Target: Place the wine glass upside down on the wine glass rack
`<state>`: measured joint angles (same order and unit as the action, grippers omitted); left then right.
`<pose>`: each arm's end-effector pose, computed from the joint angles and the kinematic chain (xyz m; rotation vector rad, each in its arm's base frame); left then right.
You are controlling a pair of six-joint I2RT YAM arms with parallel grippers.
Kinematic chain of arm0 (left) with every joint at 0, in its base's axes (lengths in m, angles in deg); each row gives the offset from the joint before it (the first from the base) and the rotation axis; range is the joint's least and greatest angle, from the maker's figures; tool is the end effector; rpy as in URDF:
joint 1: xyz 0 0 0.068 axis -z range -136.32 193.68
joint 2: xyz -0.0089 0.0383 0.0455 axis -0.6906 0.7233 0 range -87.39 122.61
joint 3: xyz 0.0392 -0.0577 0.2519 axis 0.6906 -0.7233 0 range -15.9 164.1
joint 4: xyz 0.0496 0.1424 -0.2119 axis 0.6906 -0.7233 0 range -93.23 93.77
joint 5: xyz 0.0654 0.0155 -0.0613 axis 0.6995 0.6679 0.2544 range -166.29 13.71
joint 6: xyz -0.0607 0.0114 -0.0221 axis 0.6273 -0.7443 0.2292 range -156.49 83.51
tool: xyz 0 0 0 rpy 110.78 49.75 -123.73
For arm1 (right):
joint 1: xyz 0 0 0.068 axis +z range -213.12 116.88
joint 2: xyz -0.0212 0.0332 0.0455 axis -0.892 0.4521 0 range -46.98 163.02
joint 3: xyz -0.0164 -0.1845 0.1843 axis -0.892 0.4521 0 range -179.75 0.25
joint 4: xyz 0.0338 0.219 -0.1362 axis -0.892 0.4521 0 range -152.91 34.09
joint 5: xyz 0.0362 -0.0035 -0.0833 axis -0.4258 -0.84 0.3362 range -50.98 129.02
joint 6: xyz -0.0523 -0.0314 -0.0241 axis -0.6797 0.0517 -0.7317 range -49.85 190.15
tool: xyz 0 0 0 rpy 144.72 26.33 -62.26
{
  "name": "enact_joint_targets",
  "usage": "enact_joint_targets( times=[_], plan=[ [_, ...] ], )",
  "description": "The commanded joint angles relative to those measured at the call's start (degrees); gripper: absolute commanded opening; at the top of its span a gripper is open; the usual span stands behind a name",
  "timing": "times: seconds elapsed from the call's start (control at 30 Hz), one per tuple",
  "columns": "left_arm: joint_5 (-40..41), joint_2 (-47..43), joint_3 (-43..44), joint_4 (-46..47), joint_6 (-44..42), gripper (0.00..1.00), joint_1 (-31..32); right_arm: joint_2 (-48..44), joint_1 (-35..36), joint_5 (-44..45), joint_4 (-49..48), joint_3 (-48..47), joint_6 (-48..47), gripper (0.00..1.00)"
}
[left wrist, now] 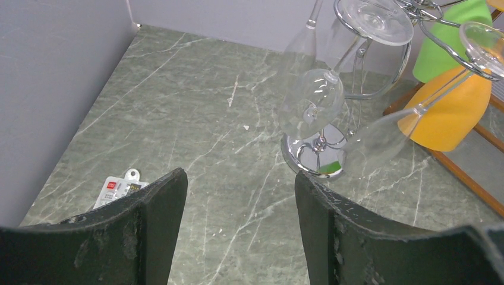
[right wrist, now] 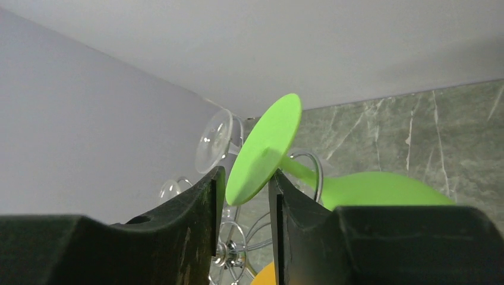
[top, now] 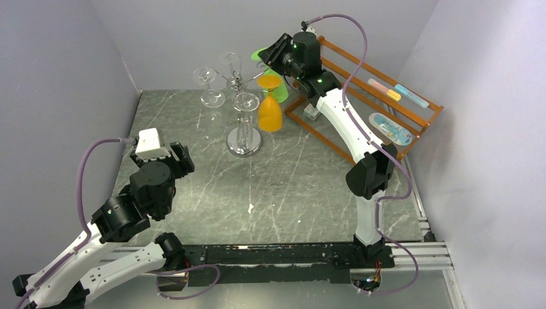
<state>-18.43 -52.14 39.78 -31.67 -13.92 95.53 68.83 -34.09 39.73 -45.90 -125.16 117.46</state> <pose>0.1080 -0.0670 0.3740 -0.2477 1.6911 -0.0374 0.4238 0.2346 0.4239 0.2955 1.7757 0.9685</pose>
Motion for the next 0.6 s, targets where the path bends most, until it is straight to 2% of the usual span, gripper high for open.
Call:
enact_joint_targets(
  times=[0.0, 0.13, 0.43, 0.57],
  plan=[
    [0.9, 0.2, -0.4, -0.5, 0.4, 0.71, 0.2, 0.8, -0.5, 0.7, 2.3, -1.3, -1.4, 0.37],
    [0.9, 0.3, -0.4, -0.7, 0.4, 0.71, 0.2, 0.6, -0.5, 1.2, 3.7, -1.8, -2.2, 0.38],
    [0.9, 0.3, -0.3, -0.8, 0.5, 0.71, 0.2, -2.3, -0.7, 1.8, 5.7, 0.0, -3.5, 0.59],
    [0.9, 0.1, -0.4, -0.9, 0.7, 0.71, 0.1, -3.5, -0.8, 2.3, 6.1, 1.0, -4.1, 0.64]
  ],
)
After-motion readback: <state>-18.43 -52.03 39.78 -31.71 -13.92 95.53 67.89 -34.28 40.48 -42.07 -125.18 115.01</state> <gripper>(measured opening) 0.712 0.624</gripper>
